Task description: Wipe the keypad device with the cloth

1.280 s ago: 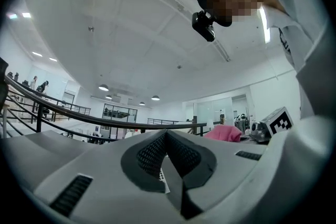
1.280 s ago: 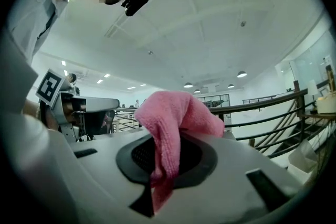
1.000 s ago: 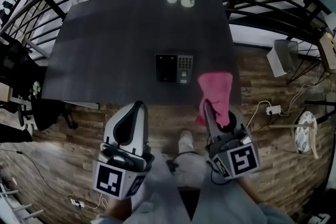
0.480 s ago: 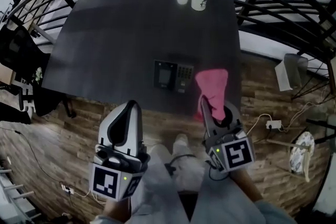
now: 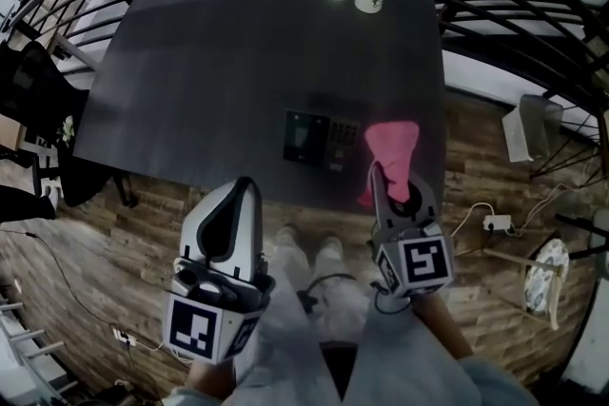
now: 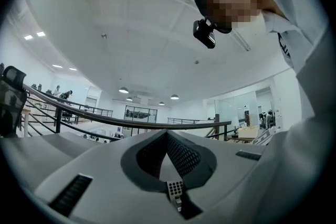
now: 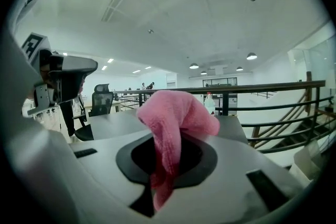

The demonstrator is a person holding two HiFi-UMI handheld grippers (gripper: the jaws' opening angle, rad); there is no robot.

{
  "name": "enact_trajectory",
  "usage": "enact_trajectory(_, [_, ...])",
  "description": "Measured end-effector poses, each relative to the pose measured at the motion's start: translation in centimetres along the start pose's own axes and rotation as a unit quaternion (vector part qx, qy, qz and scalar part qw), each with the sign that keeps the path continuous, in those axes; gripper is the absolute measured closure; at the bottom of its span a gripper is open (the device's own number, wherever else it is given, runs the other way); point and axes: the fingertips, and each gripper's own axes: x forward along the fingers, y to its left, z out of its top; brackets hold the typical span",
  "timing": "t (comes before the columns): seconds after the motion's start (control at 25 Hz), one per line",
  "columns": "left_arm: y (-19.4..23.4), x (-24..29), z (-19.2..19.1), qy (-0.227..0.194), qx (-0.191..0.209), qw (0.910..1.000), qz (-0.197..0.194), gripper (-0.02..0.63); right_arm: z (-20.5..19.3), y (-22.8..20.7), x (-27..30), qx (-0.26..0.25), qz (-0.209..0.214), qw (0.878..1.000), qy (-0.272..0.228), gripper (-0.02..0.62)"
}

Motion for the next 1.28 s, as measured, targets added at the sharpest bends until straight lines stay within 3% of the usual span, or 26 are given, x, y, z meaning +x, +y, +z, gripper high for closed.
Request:
enact_trajectory(0.28, [2.6, 0.8, -0.2, 0.010, -0.010, 0.9999, -0.004, 0.606, -1.7, 0.7, 3.2, 0.000, -0.009, 1.000, 0.028, 0.554])
enact_trajectory(0.72, [6.1, 0.3, -0.6, 0.011, -0.017, 0.9997, -0.013, 0.606, -4.2, 3.7, 8.8, -0.075, 0.006, 0.994, 0.075, 0.554])
enact_trajectory(1.28, [9.1, -1.5, -1.8, 0.024, -0.040, 0.9989, -0.005, 0.606, -8.0, 10.9, 15.1, -0.103, 0.087, 0.983, 0.126, 0.554])
